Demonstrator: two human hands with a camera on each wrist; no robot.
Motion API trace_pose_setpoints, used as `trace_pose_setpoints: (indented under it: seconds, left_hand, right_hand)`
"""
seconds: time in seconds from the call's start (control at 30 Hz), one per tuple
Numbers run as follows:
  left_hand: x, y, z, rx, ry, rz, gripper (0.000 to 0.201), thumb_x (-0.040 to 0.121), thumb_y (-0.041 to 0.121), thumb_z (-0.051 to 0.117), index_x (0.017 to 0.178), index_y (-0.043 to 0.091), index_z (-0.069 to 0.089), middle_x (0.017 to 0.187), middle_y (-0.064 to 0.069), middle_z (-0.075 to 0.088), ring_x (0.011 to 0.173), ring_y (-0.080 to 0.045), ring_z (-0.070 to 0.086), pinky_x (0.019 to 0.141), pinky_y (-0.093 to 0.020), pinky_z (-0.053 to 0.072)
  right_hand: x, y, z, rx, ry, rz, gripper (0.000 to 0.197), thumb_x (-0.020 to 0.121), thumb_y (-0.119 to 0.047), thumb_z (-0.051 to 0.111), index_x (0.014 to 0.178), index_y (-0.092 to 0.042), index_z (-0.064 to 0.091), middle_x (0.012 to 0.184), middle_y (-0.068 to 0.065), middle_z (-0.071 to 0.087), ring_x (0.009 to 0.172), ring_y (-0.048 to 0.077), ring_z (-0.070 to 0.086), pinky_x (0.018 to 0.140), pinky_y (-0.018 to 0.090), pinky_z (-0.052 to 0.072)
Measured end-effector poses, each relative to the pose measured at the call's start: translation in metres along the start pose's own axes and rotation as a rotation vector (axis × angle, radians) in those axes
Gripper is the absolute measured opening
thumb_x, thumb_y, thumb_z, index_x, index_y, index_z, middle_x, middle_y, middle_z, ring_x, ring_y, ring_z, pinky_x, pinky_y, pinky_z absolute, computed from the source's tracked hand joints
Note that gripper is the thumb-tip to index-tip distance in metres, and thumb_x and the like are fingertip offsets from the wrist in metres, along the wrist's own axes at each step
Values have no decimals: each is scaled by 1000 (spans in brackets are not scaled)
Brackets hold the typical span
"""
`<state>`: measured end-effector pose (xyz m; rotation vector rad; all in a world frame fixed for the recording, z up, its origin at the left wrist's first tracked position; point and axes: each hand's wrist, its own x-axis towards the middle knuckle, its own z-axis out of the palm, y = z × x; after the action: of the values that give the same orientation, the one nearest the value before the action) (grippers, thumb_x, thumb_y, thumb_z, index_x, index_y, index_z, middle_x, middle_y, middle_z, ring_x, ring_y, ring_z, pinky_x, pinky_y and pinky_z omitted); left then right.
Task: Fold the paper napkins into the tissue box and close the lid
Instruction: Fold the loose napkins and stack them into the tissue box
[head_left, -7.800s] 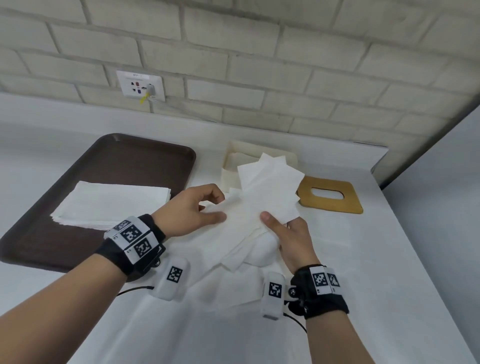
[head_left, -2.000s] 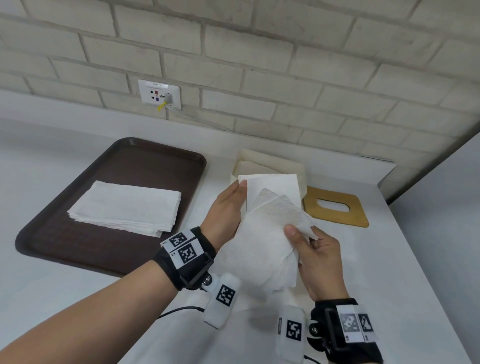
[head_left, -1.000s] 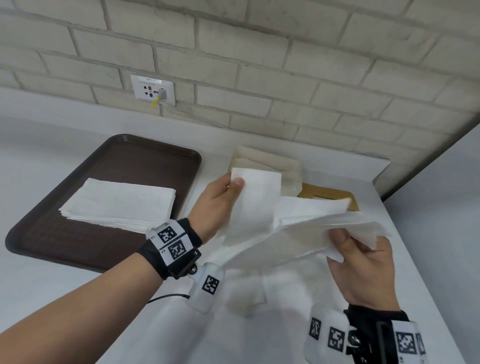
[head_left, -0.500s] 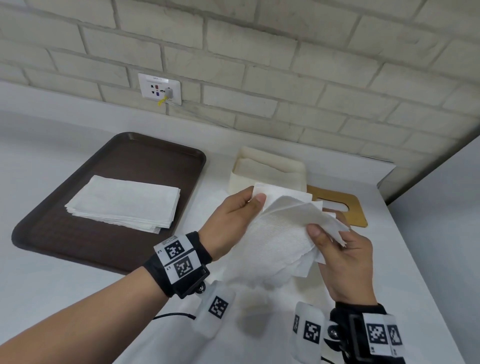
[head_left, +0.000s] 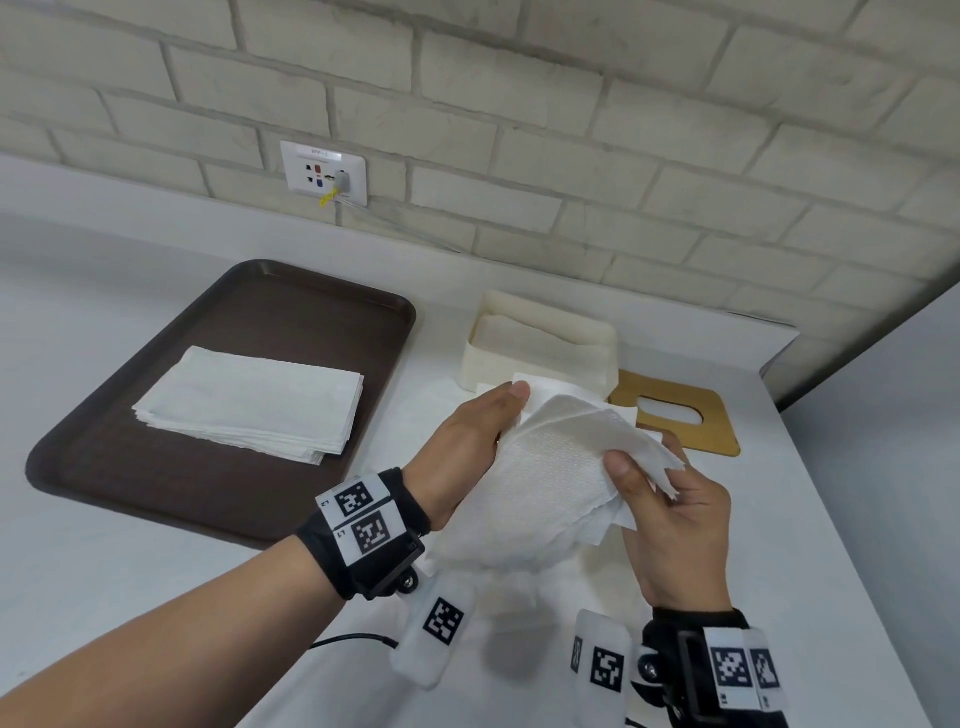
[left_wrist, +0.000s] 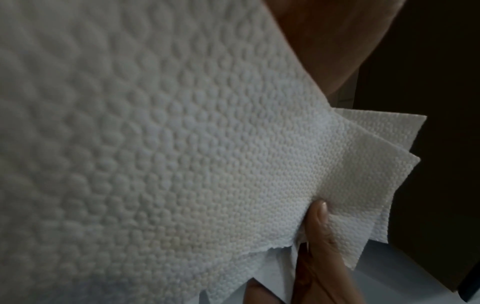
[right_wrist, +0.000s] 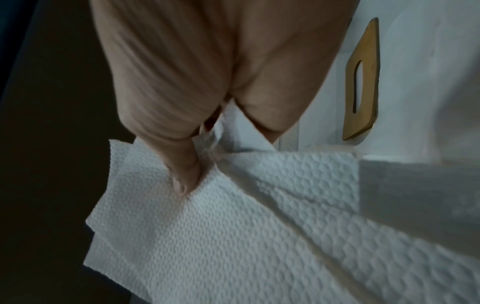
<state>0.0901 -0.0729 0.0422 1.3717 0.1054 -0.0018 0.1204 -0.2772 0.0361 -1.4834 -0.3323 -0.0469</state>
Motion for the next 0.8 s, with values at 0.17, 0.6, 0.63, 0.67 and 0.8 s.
trace_pose_setpoints:
  seconds: [0.17,0.6,0.63,0.67,0.8]
  left_hand:
    - [-6,11,2,-8,-52,-17,41,104,56,48,108,23,72,103,14,74,101,-7,67,97,-31,44]
    - [-2,7,2,-76,3,-31,27,110,15,47,100,15,72,92,4,76,84,-12,71,81,-30,53]
    - [-1,9,2,-108,25,-29,26,110,14,46,112,12,72,106,-3,78,97,-19,74,89,-34,56]
    - [0,10,1,-144,48,-23,28,110,13,45,120,9,70,116,-9,77,108,-25,73,97,-39,57]
    - [7,16,-2,-153,86,2,27,111,15,46,119,10,71,117,-13,76,105,-26,73,98,-45,55]
  right_hand:
    - [-1,-3,3,-14,-11,-22,18,82,-17,74,88,-31,83,105,-5,73,104,19,71,91,32,56]
    - [-5,-4,-6,-186,-106,-136,25,82,-37,80,88,-13,81,117,-12,74,112,11,69,87,26,53]
    - [-6,-2,-9,-261,-127,-156,56,81,-48,80,87,8,73,118,-18,73,109,7,67,86,27,51]
    - [-6,-1,-14,-288,-149,-153,77,80,-54,78,85,21,62,123,-22,70,100,7,65,84,31,49]
    - [-14,-10,-24,-350,-246,-134,84,82,-66,71,90,17,66,139,-19,62,94,8,63,81,44,56]
